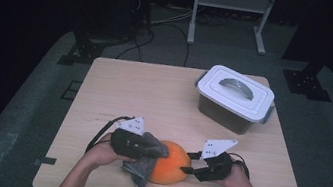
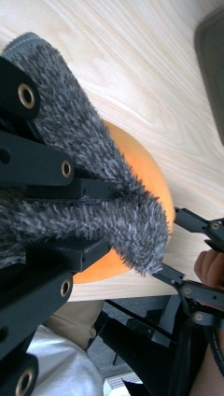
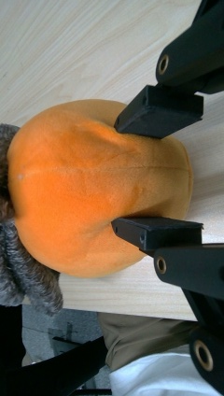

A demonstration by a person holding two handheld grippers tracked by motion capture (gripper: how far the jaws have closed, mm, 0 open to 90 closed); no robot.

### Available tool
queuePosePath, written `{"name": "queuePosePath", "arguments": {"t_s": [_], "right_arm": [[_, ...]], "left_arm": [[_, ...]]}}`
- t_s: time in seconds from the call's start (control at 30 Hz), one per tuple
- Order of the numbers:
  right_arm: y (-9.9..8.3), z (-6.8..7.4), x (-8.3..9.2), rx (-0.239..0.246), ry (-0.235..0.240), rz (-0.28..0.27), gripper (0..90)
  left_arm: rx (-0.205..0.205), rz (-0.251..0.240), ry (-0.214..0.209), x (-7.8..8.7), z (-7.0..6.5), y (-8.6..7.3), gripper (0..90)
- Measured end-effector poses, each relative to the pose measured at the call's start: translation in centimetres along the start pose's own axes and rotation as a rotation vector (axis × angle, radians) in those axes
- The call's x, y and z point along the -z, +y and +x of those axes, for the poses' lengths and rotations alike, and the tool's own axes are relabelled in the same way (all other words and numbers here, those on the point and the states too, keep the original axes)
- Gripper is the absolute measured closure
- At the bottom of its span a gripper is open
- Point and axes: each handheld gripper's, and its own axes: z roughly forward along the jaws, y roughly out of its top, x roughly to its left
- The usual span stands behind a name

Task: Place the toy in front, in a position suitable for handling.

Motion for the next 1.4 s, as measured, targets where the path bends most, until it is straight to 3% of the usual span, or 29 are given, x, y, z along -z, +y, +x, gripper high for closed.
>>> {"name": "queuePosePath", "arguments": {"t_s": [0.03, 0.2, 0.3, 0.37, 0.43, 0.53, 0.67, 0.83, 0.97, 1.1, 1.23, 1.4], "right_arm": [[0.0, 0.0, 0.0, -0.007, 0.002, -0.006, 50.6], [-0.1, -0.4, 0.1, -0.052, 0.024, -0.033, 32.4], [-0.7, -0.7, -0.3, -0.084, 0.027, -0.004, 26.0], [-0.9, -0.6, -0.9, -0.098, 0.057, 0.012, 25.3], [-0.8, -0.3, -1.3, -0.086, 0.047, 0.027, 26.6], [-0.6, 0.0, -0.9, -0.049, 0.021, 0.012, 50.4], [-0.1, 0.1, 0.2, -0.01, 0.012, -0.02, 57.7], [0.1, -0.3, 1.6, -0.018, -0.009, -0.031, 57.6], [0.4, -0.2, 1.5, -0.007, -0.01, -0.019, 57.4], [1.1, 0.3, 1.1, 0.026, -0.025, -0.001, 56.3], [0.8, 0.3, 0.8, 0.007, -0.023, 0.002, 49.4], [0.6, -0.2, 0.8, -0.037, -0.018, -0.025, 35.0]], "left_arm": [[0.006, -0.001, -0.002, 0.1, 0.1, -0.1, 74.7], [0.021, -0.011, -0.001, 0.2, 0.3, -0.6, 74.7], [0.031, -0.02, -0.008, 0.2, 0.4, -0.8, 74.6], [0.033, -0.022, -0.012, 0.2, 0.4, -0.8, 74.6], [0.035, -0.022, -0.012, 0.1, 0.4, -0.8, 74.6], [0.026, -0.018, -0.004, 0.4, 0.4, -0.6, 74.7], [0.014, -0.017, 0.021, 1.2, 0.2, -0.1, 74.8], [0.002, -0.016, 0.031, 1.5, 0.1, 0.5, 74.8], [-0.017, -0.016, 0.007, 0.4, -0.4, 1.2, 74.8], [-0.058, 0.01, 0.029, -0.2, -0.9, 2.1, 74.7], [-0.038, 0.038, 0.04, -0.5, -0.4, 1.3, 75.4], [0.024, -0.001, 0.024, 0.1, 0.5, -0.6, 75.6]]}}
